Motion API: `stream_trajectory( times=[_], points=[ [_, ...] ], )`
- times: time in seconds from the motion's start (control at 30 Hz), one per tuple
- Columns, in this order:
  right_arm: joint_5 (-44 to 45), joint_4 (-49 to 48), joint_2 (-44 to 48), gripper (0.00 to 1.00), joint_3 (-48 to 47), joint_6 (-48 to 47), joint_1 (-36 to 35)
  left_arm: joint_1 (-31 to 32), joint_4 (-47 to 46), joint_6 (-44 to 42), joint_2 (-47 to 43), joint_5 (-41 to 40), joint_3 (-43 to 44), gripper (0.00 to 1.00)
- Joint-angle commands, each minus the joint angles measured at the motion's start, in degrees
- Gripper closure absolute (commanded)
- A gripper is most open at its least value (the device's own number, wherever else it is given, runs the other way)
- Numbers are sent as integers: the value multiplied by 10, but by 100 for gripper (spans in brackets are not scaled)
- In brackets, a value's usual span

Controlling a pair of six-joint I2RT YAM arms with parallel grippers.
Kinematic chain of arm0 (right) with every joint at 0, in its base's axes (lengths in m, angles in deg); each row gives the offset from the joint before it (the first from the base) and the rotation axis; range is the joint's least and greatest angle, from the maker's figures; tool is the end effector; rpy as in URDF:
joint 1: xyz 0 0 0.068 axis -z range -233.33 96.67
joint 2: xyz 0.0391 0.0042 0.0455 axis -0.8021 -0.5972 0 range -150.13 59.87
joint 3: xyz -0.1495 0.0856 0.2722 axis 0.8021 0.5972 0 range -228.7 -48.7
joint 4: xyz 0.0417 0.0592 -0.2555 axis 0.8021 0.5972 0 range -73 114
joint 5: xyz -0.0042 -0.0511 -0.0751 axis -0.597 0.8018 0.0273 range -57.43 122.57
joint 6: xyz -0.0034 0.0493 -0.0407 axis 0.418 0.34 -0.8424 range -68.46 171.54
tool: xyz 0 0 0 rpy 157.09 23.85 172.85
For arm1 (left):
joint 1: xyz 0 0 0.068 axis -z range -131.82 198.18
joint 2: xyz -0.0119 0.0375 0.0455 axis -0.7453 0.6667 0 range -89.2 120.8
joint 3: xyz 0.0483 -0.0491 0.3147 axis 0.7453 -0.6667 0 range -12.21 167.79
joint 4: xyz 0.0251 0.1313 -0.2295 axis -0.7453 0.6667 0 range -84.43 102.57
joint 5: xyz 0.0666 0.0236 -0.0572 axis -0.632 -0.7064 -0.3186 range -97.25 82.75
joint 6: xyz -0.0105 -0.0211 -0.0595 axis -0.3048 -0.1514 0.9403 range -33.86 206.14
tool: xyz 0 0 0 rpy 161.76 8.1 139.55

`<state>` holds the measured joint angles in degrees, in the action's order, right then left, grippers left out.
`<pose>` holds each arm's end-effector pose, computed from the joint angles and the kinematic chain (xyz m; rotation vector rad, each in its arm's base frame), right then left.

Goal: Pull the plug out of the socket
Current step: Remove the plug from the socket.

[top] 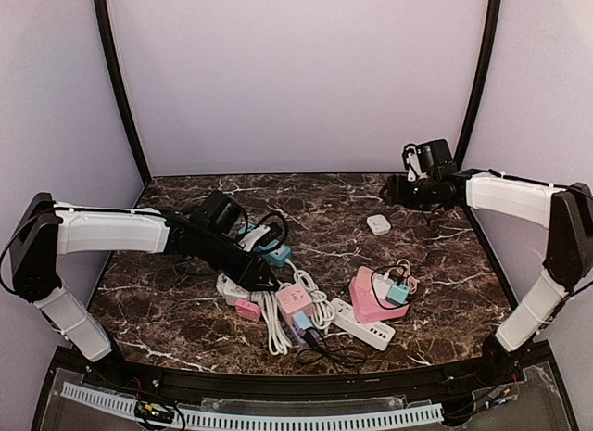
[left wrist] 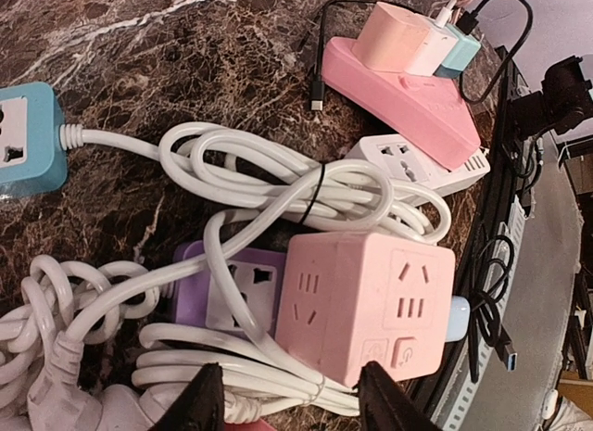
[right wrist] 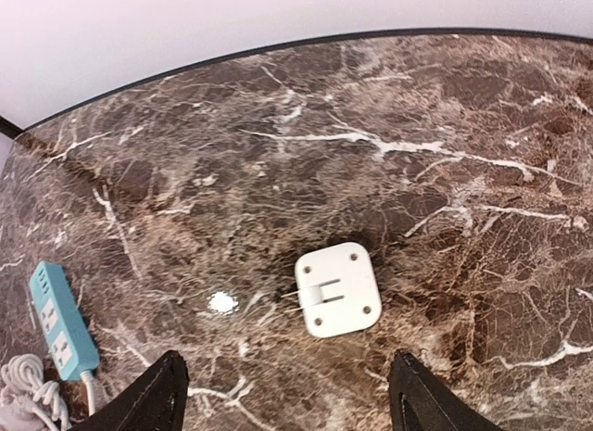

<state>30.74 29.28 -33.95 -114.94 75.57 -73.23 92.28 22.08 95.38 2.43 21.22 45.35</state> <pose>0.3612 0.1324 0.2860 0.0659 2.3037 0.4373 0.2306 -0.2562 0.2473 0.9914 2.3792 -0.9947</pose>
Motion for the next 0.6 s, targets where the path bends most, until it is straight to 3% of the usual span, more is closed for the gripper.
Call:
stream_trajectory(
  times=[0.0,0.1,0.3,0.43,0.57],
  points=[
    [27,54,76,27,33,-14,-72,-2,0,-9,-34,15,-12,48],
    [53,87,132,26,59,3,-140,-2,-7,-8,-37,31,-16,38],
    [81,100,224,29,131,101,-295,-1,-15,-8,-38,49,-21,26],
    [116,104,238,31,152,185,-395,-1,-14,-7,-37,47,-26,25],
    [133,110,195,35,130,238,-487,0,-14,-6,-36,42,-26,25]
  ],
)
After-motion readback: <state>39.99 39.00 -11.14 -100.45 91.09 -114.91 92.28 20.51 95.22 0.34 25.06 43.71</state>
